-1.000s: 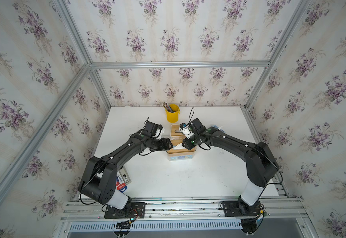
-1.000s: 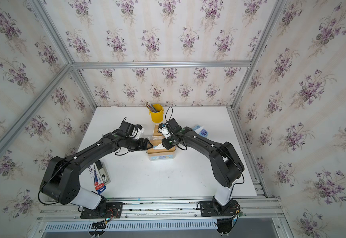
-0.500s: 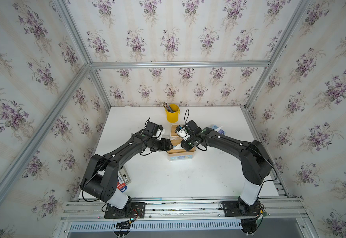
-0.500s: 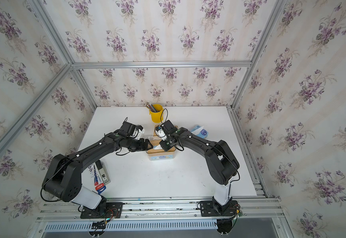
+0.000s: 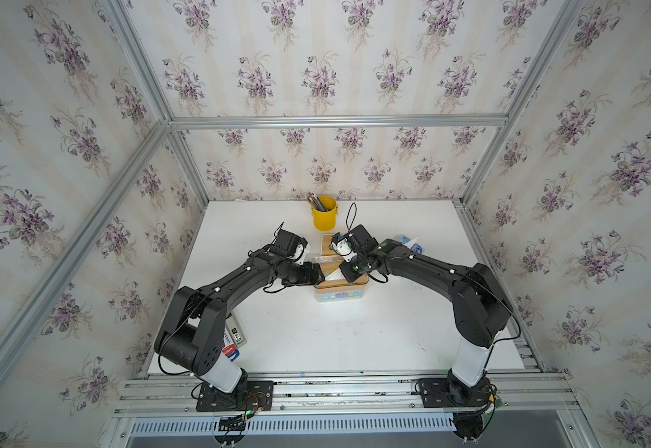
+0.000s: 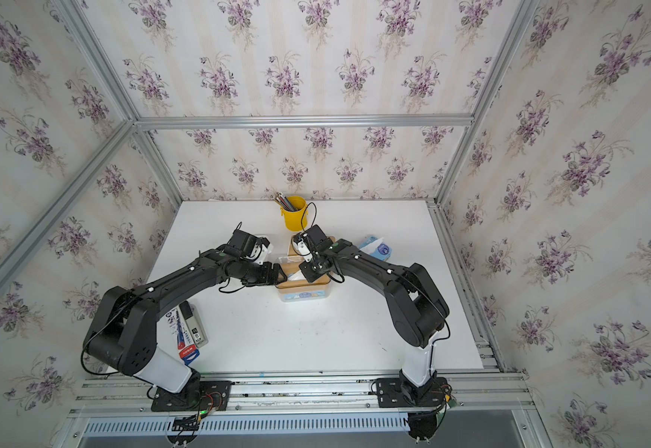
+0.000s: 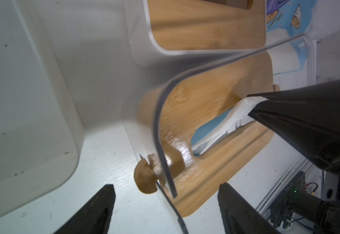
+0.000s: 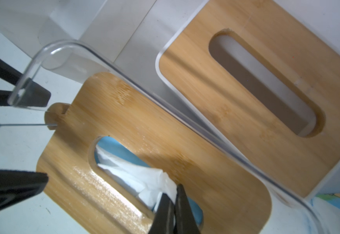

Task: Put the tissue paper into the tissue box
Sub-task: Pull the paper towel from the tissue box.

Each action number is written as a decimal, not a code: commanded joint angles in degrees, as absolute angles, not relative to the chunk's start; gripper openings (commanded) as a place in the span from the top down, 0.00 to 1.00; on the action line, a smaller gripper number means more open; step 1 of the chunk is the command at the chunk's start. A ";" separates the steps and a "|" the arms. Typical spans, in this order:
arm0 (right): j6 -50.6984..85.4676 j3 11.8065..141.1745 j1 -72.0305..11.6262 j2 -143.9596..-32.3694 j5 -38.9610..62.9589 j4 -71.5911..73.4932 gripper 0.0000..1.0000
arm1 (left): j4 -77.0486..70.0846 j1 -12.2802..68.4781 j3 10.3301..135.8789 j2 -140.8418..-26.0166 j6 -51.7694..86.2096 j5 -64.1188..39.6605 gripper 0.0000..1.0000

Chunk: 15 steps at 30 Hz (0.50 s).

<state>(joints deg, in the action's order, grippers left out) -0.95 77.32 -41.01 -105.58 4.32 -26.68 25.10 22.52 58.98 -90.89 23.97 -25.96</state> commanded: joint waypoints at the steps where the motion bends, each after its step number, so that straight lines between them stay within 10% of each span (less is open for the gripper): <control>1: 1.04 77.98 -41.06 -105.88 4.48 -24.44 0.96 | 26.18 22.47 59.03 -90.75 22.68 -25.43 0.16; 15: 4.25 78.49 -38.91 -105.91 10.35 -23.78 0.98 | 27.41 22.55 58.62 -90.44 21.74 -24.21 0.16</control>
<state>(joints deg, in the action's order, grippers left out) 2.98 78.02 -39.40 -106.26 7.68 -25.87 26.70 22.52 58.81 -90.78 22.68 -25.06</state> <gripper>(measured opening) 0.066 0.838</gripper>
